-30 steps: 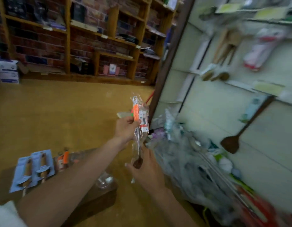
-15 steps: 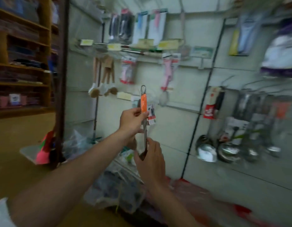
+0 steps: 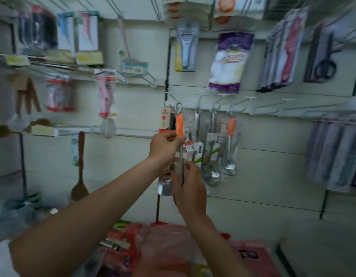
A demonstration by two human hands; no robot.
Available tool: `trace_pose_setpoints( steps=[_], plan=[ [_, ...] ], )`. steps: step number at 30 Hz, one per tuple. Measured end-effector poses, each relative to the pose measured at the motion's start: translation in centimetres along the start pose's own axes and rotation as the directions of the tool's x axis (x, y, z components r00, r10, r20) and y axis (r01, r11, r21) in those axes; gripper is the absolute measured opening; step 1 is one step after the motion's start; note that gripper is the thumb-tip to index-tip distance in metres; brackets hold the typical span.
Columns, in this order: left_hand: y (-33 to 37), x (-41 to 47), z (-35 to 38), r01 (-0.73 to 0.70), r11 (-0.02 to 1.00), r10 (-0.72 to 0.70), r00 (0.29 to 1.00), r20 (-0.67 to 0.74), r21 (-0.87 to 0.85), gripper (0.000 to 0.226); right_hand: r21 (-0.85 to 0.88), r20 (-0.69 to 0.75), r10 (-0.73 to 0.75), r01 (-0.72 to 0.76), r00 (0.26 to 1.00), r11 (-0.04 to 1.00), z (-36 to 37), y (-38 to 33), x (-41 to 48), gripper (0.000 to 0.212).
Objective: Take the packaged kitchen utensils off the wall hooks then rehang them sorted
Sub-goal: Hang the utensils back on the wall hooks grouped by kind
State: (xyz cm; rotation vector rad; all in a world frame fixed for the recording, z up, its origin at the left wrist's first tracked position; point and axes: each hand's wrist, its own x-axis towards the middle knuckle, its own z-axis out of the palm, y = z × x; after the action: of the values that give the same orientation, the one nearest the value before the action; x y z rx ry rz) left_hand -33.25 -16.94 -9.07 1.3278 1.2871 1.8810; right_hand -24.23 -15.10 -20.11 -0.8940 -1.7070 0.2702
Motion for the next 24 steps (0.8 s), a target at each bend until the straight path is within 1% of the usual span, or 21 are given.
trace_pose_setpoints(
  steps=[3,5,9,12,16,21,24],
  plan=[
    [-0.5,0.8,4.1,-0.017,1.0,0.017,0.998,0.058,-0.001,0.008,-0.049,-0.016,0.007,-0.008,1.0,0.999,-2.7,2.5,0.8,0.051],
    [-0.5,1.3,6.8,-0.017,1.0,0.017,0.996,0.091,0.007,0.005,-0.084,-0.052,-0.002,-0.002,0.999,0.996,-4.4,4.2,1.3,0.054],
    [-0.8,2.3,12.0,0.002,1.0,-0.002,0.991,0.137,-0.001,0.019,-0.112,-0.125,0.026,-0.04,0.992,0.993,-7.7,7.1,3.3,0.04],
    [-1.3,3.3,15.1,0.014,1.0,-0.011,0.988,0.155,-0.018,0.021,-0.158,-0.167,0.055,-0.082,0.984,0.984,-9.8,8.9,5.3,0.032],
    [-1.4,4.7,18.0,0.021,1.0,-0.018,0.978,0.207,-0.012,0.025,-0.185,-0.188,0.064,-0.099,0.98,0.978,-11.7,11.0,7.5,0.029],
    [-1.5,5.7,20.0,0.027,1.0,-0.024,0.974,0.227,-0.012,0.029,-0.162,-0.175,0.091,-0.12,0.98,0.979,-12.3,12.5,9.0,0.03],
    [-1.7,6.5,20.4,0.029,1.0,-0.028,0.973,0.23,0.001,0.027,-0.162,-0.173,0.1,-0.129,0.98,0.978,-11.9,13.2,9.9,0.028]
  ],
)
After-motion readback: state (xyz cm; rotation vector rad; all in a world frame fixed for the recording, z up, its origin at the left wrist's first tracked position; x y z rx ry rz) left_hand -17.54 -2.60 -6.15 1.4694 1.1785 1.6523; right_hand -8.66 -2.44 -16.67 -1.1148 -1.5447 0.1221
